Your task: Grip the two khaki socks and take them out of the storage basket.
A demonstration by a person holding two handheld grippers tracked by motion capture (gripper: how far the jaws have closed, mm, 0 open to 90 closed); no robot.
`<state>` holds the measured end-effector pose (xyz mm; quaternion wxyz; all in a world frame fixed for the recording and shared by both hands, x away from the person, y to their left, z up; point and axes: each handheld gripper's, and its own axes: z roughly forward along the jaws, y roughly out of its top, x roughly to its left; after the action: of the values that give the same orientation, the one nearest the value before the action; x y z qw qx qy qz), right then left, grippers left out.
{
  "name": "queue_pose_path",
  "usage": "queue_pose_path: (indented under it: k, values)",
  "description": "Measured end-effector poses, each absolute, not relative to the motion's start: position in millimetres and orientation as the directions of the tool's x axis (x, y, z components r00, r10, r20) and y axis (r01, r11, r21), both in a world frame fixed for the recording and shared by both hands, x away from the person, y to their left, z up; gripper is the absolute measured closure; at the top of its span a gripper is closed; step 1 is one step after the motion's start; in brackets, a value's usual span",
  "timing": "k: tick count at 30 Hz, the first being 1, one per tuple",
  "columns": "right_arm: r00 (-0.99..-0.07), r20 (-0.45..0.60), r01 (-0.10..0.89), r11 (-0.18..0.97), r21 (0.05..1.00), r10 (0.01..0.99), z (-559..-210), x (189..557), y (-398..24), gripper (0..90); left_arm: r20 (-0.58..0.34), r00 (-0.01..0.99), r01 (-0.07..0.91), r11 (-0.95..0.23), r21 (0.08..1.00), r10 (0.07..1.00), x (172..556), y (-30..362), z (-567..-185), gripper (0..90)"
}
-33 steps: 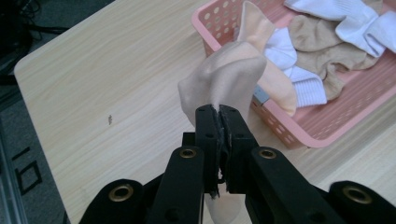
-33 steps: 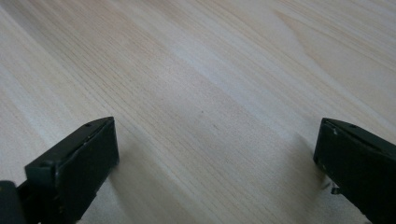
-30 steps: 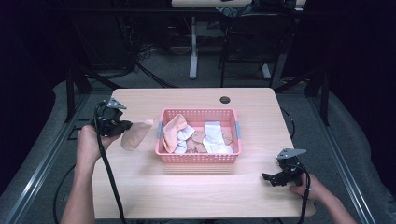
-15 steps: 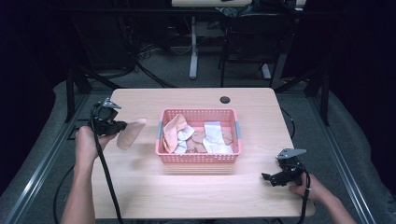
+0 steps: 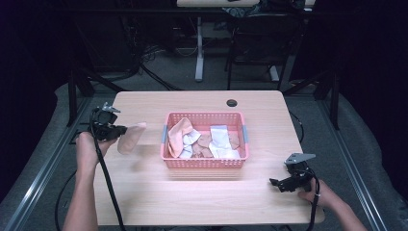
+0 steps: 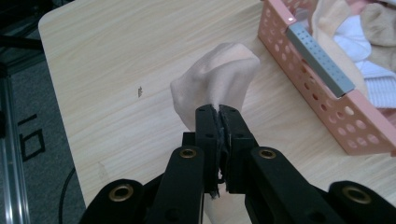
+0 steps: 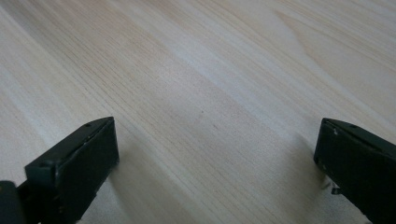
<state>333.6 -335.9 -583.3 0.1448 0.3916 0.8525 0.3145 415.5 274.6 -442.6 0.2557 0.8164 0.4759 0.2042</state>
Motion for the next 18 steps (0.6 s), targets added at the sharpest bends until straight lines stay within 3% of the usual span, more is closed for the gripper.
queue_pose_path:
  k: [14, 18]
  values:
    - [-0.652, 0.0, 0.576, 0.496, 0.65, 0.758, -583, 334, -336, 0.0, 0.068, 0.407, 0.746, -0.375, 0.55, 0.911, 431, 289, -476, 86.3]
    - [-0.652, -0.001, 0.576, 0.496, 0.65, 0.758, -583, 334, -336, 0.0, 0.024, 0.397, 0.765, -0.346, 0.543, 0.917, 434, 298, -483, 73.2]
